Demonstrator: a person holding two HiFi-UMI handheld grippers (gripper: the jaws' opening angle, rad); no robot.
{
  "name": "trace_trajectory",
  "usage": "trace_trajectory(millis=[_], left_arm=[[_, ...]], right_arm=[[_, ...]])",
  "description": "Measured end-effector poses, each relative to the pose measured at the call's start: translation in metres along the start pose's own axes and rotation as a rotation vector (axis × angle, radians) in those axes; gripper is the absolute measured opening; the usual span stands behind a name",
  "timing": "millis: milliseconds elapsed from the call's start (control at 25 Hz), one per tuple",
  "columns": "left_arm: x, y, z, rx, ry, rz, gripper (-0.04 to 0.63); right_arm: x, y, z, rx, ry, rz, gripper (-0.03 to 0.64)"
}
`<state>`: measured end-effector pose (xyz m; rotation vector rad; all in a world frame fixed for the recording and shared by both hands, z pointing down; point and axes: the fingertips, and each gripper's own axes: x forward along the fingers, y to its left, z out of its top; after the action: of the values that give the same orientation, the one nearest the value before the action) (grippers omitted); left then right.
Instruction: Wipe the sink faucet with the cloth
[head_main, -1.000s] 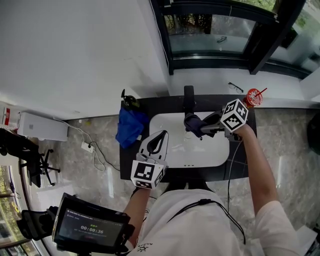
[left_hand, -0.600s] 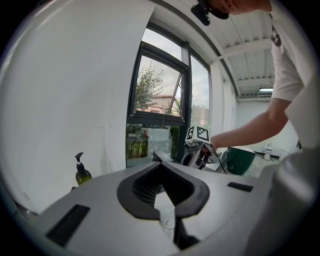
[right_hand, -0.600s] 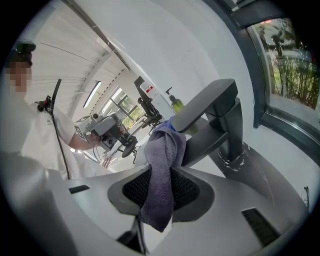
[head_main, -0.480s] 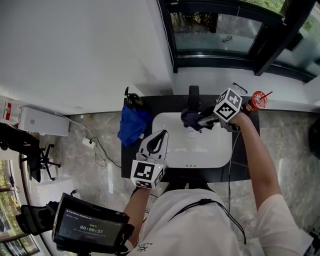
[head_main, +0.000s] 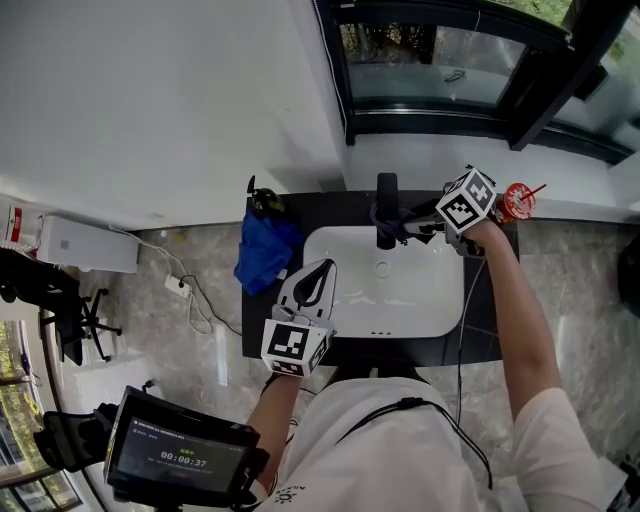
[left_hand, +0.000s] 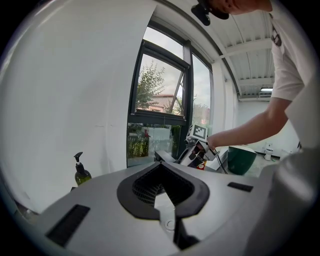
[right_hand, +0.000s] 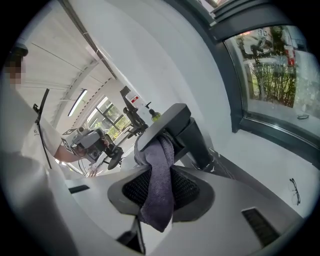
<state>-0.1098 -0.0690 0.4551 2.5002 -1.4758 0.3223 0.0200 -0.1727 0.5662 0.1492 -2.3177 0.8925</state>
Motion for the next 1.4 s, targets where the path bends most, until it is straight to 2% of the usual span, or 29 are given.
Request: trace_trajectory(millis=[320, 520, 760, 960, 1120, 1400], left_arm=[[0.003, -0.005, 0.001, 0.013, 0.002, -0.024, -0.006], [0.001, -0.005, -0.001, 0.010, 0.004, -0.026, -0.006], [-0.001, -0.003, -0.003, 0.012, 0.007, -0.027, -0.006], [0.000, -0.007, -0.001, 0.014, 0.001, -0.037, -0.006], [0.002, -0.009, 0.001, 0.014, -0.001, -0.042, -0.006], [0.000, -0.005, -0.001, 0.010, 0.009, -0.026, -0.006]], right_arm=[[-0.018, -0.016, -0.007, 0.048, -0.076, -0.070, 0.110], [-0.029, -0.014, -0.025, 0.087, -0.126, -0.077, 0.110], [-0.032, 0.034, -0.047, 0.014, -0.122, 0.024, 0.110], [-0.020, 0.065, -0.046, -0.030, -0.099, 0.107, 0.110], [-0.008, 0.065, -0.042, -0.035, -0.067, 0.122, 0.110], [0.004, 0.038, -0.033, 0.046, -0.045, 0.095, 0.110]])
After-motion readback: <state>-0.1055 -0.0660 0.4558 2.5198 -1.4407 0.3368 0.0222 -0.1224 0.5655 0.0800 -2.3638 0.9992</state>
